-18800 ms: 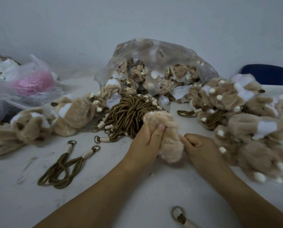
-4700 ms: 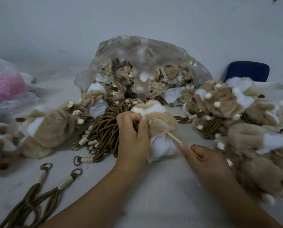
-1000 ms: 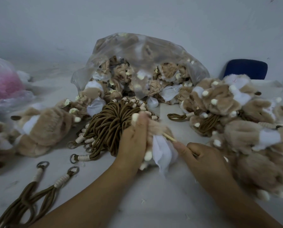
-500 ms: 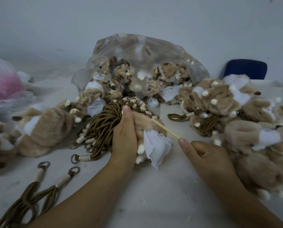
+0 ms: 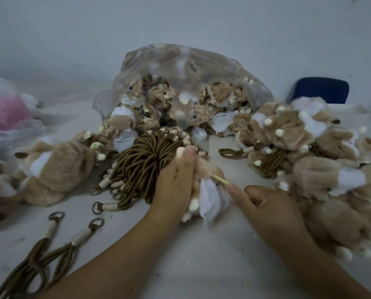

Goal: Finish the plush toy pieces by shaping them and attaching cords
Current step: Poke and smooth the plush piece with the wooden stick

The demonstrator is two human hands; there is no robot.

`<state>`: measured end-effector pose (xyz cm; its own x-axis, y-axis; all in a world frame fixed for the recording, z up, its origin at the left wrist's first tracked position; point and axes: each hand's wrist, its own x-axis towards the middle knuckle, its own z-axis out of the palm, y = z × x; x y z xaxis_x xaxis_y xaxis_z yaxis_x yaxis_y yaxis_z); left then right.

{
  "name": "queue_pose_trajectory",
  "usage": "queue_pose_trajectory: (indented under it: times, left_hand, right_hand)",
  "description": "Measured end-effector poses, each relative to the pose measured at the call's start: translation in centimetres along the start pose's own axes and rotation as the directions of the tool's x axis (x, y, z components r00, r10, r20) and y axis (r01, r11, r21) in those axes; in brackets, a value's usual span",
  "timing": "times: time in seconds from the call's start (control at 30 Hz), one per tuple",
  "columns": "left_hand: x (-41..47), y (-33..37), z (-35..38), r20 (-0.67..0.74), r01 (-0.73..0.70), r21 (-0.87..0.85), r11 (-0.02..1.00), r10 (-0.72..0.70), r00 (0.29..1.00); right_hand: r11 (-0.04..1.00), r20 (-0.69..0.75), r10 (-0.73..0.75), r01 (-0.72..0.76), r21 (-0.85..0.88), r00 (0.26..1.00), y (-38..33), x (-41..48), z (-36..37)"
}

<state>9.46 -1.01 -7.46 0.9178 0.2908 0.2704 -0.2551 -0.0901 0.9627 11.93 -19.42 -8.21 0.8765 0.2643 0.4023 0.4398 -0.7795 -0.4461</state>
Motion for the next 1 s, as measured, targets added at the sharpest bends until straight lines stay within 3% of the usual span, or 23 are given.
queue_pose_trajectory:
  times: [0.1, 0.17, 0.3, 0.37, 0.5, 0.77, 1.0]
  left_hand:
    - [-0.6, -0.1, 0.8, 0.171, -0.084, 0.119, 0.989, 0.063, 0.983]
    - [-0.6, 0.0, 0.9, 0.198, -0.136, 0.129, 0.982, 0.108, 0.974]
    - [-0.8, 0.1, 0.9, 0.235, -0.1, 0.135, 0.986, 0.066, 0.97]
    - [-1.0, 0.1, 1.3, 0.229, -0.059, 0.155, 0.986, 0.023, 0.973]
    - [-0.9, -0.1, 2.1, 0.16, -0.092, 0.156, 0.984, 0.066, 0.985]
    - [-0.7, -0.7, 1.9, 0.186, -0.057, 0.139, 0.989, 0.031, 0.982]
    - [-0.5, -0.4, 1.1, 0.077, 0.021, -0.057, 0.998, -0.016, 0.997]
  right_hand:
    - [0.998, 0.016, -0.053, 0.052, 0.046, 0.998, 0.0, -0.2, -0.1]
    - [0.994, 0.034, -0.078, 0.075, 0.081, 0.996, 0.0, -0.2, -0.4]
    - [0.988, 0.042, -0.11, 0.104, 0.114, 0.993, -0.3, -0.3, -0.7]
    - [0.979, 0.053, -0.103, 0.092, 0.184, 0.993, -0.8, -0.4, -0.3]
    - [0.957, 0.064, -0.056, 0.035, 0.287, 0.996, -1.4, -0.7, 0.5]
    - [0.967, 0.047, -0.006, -0.006, 0.256, 0.999, -1.0, -0.5, 0.9]
    - [0.973, 0.03, 0.001, -0.008, 0.231, 1.0, -0.3, -0.3, 0.7]
